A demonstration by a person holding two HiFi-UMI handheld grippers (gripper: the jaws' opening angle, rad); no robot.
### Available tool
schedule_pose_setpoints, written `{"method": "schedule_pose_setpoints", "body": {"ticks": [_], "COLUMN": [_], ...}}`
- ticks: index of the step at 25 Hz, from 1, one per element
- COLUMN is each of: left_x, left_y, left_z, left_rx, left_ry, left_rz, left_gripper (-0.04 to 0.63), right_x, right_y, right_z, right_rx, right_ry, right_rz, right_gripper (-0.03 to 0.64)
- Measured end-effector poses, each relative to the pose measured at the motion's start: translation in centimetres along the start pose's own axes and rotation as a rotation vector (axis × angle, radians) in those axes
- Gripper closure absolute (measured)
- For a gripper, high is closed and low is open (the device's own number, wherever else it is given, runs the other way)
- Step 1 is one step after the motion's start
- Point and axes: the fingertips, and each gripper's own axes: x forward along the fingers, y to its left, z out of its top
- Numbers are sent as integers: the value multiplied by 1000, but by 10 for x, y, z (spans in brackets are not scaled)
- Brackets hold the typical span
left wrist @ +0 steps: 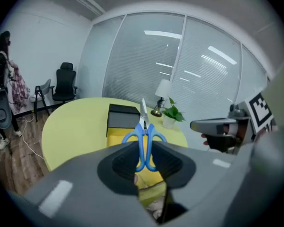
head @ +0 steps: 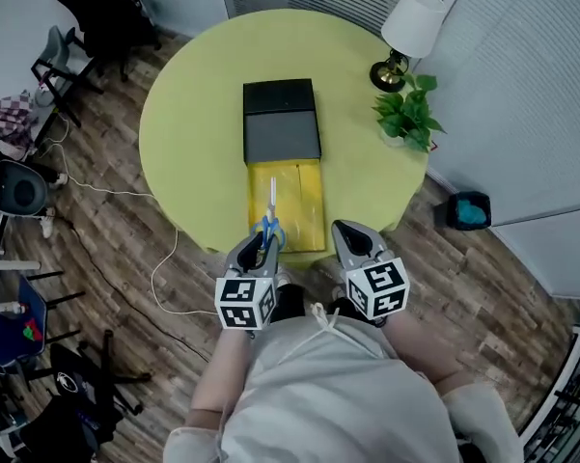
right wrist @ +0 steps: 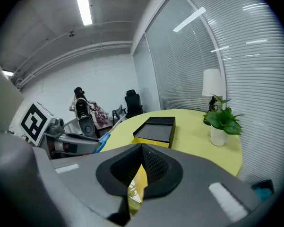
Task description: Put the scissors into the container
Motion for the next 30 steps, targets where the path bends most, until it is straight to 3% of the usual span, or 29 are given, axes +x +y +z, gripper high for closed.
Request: {"method": "schedule_pose_setpoints", "body": {"ticks": [9, 18, 24, 30], "left_x": [65, 112, 121, 125], "left_y": [17, 21, 23, 26], "left_z": [-46, -80, -95, -93], "left_rx": [95, 174, 201, 219], "left_ry": [274, 482, 561, 569], "left_rz": [-125, -164, -165, -148], "left_gripper": [505, 505, 503, 502], "right_x": [25, 34, 38, 40], "right_y": [-8, -20, -22, -21], "right_z": [-27, -49, -52, -49], "right_rx": [84, 156, 180, 176], "right_ry": [41, 65, 72, 73], "right_rz": [-126, -187, -202, -208], "right_gripper": [618, 618, 618, 618]}}
